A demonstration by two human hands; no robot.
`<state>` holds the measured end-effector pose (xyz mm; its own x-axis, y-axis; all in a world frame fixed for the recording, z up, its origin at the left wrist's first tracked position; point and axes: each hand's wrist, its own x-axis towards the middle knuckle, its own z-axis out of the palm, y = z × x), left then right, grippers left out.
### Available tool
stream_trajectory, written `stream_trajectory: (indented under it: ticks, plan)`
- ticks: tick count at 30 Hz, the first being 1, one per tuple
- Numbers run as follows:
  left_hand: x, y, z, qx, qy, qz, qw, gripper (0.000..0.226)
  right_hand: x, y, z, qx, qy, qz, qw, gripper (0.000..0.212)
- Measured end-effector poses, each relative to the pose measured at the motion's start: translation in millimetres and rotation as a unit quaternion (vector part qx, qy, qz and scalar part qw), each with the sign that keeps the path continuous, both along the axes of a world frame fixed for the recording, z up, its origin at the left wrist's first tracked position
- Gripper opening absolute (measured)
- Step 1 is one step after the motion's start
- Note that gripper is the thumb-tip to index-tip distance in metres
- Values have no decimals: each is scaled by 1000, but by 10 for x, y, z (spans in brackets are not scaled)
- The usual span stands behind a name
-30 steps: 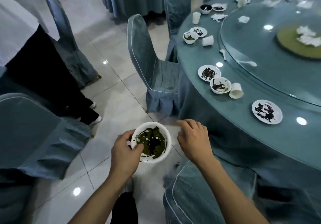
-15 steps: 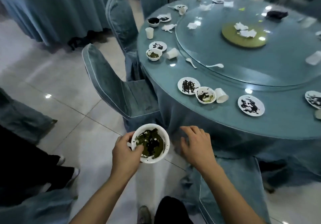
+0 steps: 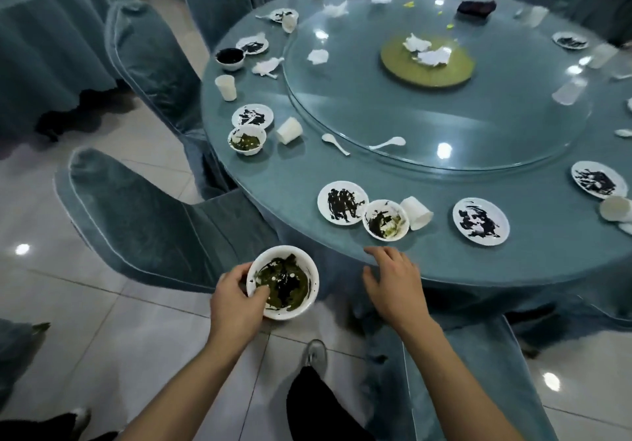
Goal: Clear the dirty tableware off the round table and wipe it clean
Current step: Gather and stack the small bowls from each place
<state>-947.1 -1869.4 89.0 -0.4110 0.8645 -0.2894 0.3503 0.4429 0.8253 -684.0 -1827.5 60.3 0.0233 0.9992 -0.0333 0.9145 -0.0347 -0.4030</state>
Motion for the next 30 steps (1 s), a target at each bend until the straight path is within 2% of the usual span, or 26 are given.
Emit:
stream_trajectory:
  ticks: [7,14,20,23,27,30]
  plan:
    - [-144,992,-157,-14,24,-22,999,38,151,639,-189,-50,-16,-91,994,35]
    - [-140,1649,-555,-59,12,-60,996,43,371,768,-343,-67,-11,-173,983,34]
    - [-142,2278,-644,-75,22,-66,995,39,319,944,-389,-78,-31,-237,968,31]
    - [-163,2578,-676,-85,22,-77,993,38,249,1020,-429,-92,0,-300,950,33]
    - [-208,2917,-687,-97,0,-71,993,31,187,1050,-495,-134,65,-394,907,35]
    - [-288,3164,-789,-102,-36,-64,992,33,189,1115,-523,-142,136,-451,871,25]
